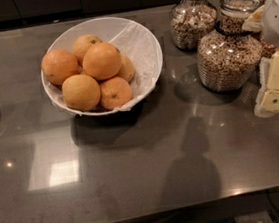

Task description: Pick orange from white bowl

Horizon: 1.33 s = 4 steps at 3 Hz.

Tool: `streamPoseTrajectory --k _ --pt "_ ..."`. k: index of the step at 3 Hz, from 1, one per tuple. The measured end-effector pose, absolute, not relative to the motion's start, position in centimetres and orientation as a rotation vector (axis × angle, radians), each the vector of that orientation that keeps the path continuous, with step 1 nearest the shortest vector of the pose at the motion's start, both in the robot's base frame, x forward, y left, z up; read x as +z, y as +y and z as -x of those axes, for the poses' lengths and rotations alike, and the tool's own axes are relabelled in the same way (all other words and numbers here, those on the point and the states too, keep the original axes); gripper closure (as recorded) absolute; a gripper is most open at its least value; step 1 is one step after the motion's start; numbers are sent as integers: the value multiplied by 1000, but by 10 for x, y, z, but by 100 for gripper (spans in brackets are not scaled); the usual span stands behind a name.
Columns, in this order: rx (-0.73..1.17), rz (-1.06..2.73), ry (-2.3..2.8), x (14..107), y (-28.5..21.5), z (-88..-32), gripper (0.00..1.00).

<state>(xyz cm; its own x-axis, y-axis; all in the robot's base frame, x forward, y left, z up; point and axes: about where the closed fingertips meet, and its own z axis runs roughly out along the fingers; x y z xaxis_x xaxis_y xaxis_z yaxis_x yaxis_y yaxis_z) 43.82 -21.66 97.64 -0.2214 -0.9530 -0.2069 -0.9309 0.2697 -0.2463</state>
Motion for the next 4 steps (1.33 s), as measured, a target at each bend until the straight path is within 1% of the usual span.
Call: streamPoseTrajectory --k 1,2,4 --pt "-99 1724 2231 976 -217 -438 0" --pt "-103 1738 2209 972 -204 -447 0" --pt "-116 1834 2039 983 -134 -476 0"
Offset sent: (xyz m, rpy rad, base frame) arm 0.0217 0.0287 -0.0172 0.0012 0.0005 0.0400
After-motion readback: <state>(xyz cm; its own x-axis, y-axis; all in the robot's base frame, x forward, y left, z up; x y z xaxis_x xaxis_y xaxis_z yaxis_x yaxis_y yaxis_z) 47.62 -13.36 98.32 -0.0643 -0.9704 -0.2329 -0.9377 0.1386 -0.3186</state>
